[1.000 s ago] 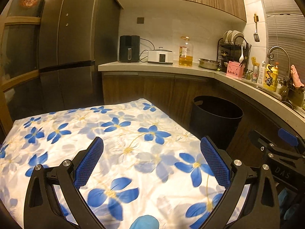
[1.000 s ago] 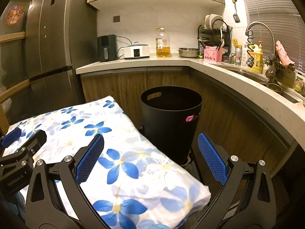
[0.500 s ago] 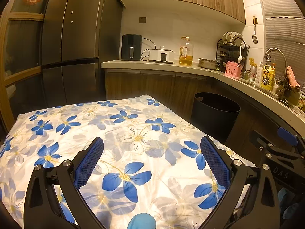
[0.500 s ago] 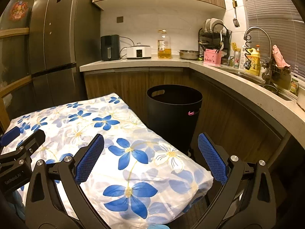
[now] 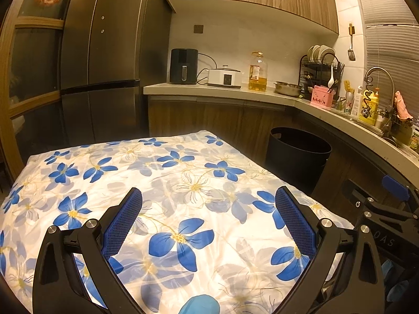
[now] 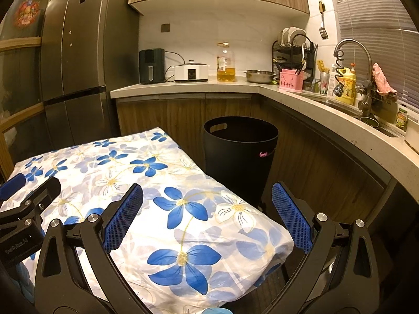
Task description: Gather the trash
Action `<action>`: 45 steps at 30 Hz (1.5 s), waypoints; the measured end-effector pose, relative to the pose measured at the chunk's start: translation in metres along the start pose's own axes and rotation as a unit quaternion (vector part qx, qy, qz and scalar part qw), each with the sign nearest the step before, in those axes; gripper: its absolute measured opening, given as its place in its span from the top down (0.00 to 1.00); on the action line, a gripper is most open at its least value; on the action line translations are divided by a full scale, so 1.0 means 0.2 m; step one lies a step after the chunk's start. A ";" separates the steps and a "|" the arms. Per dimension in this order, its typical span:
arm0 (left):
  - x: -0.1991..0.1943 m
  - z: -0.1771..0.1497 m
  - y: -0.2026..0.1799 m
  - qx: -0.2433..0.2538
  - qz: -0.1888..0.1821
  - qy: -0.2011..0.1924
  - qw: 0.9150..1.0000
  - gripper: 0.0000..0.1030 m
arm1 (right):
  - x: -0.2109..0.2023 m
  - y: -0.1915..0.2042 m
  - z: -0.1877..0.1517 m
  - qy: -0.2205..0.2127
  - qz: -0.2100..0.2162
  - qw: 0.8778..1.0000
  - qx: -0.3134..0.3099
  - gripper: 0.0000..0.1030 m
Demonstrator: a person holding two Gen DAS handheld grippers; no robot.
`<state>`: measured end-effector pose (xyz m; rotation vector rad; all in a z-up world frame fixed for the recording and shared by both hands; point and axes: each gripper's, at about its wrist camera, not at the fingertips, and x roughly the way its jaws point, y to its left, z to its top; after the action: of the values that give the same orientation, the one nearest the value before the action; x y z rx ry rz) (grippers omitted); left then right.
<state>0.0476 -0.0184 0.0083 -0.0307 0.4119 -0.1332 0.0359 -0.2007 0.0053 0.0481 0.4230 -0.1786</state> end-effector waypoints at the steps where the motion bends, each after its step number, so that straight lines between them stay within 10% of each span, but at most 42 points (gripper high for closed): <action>1: 0.00 0.00 0.00 -0.001 0.002 0.001 1.000 0.06 | 0.00 0.00 0.00 0.001 0.001 1.000 -0.001 0.05; 45: -0.03 0.03 0.00 -0.007 0.011 -0.006 1.000 0.06 | -0.03 0.01 0.03 -0.008 0.001 1.000 -0.004 0.05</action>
<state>0.0444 -0.0167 0.0170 -0.0414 0.4012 -0.1085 0.0330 -0.1983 0.0133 0.0393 0.4074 -0.1763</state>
